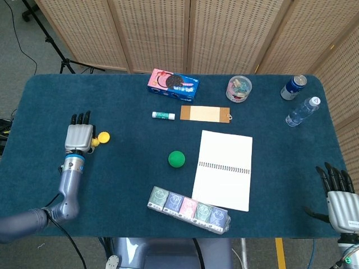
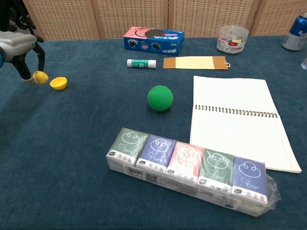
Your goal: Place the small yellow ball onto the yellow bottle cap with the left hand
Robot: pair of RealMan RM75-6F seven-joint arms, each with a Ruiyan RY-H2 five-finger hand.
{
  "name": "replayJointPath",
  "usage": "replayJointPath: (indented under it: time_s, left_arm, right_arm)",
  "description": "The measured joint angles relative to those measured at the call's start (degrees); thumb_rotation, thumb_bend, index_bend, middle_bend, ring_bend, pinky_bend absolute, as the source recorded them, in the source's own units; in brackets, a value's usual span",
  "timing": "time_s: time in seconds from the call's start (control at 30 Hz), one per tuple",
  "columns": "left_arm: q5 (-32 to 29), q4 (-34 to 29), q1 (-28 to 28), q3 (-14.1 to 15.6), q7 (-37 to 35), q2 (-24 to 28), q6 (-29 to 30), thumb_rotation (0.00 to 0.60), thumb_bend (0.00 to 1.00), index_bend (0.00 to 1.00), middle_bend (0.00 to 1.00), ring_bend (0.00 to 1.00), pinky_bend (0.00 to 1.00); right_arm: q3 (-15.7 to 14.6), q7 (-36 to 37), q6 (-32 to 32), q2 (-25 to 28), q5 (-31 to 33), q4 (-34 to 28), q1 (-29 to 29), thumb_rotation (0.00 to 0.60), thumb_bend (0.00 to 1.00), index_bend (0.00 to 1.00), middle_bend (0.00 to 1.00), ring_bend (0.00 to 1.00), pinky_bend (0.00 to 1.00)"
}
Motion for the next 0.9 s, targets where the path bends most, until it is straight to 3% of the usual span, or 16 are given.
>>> replayJointPath:
  time_s: [0.9]
  left_arm:
    - [0.08, 13.08, -3.90, -3.06, -2.03, -7.26, -6.60, 0.600, 0.27, 0.60, 0.00, 0.00, 0.00]
  right_arm:
    - [0.60, -0.99, -2.30, -0.27, 2.12, 0.20, 1.07, 0.600, 0.00, 0.03, 0.00, 0.00, 0.00]
